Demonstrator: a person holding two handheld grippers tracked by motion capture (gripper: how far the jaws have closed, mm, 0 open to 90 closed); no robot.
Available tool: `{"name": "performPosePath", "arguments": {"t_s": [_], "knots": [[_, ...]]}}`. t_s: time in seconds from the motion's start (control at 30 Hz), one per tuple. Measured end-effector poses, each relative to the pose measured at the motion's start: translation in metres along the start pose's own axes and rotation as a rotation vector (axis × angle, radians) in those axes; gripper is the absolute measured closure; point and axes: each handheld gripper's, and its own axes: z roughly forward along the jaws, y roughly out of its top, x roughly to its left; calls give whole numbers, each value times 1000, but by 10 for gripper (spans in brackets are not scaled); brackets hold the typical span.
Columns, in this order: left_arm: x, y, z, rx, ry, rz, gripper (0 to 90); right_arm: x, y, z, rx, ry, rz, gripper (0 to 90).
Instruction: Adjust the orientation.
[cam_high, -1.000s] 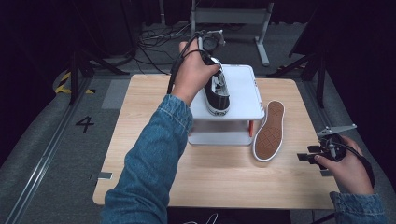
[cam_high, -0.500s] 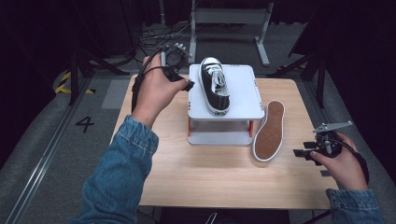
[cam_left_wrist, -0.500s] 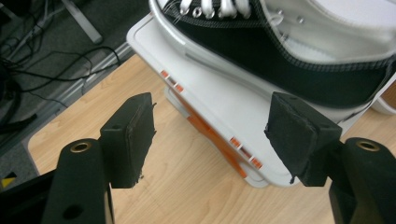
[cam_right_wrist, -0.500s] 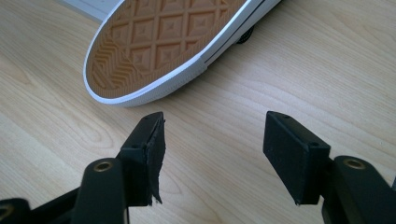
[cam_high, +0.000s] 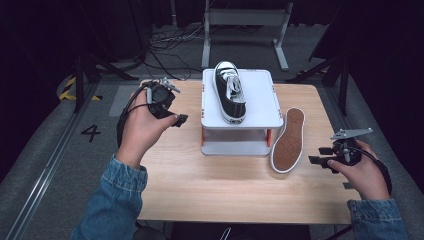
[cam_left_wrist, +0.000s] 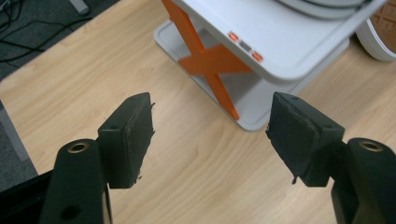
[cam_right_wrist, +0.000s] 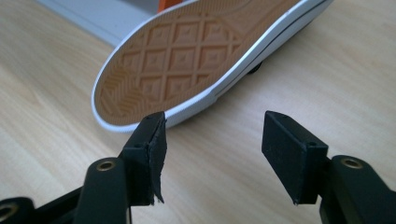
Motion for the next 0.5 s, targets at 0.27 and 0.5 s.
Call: {"name": "performPosePath", "arguments": {"t_s": [0.27, 0.5], "knots": [[-7, -37, 11, -33, -61, -65, 322, 1, 14, 3, 42, -24, -7, 410], [-5, -53, 20, -42, -75, -82, 319, 2, 21, 5, 38, -9, -17, 487]]}}
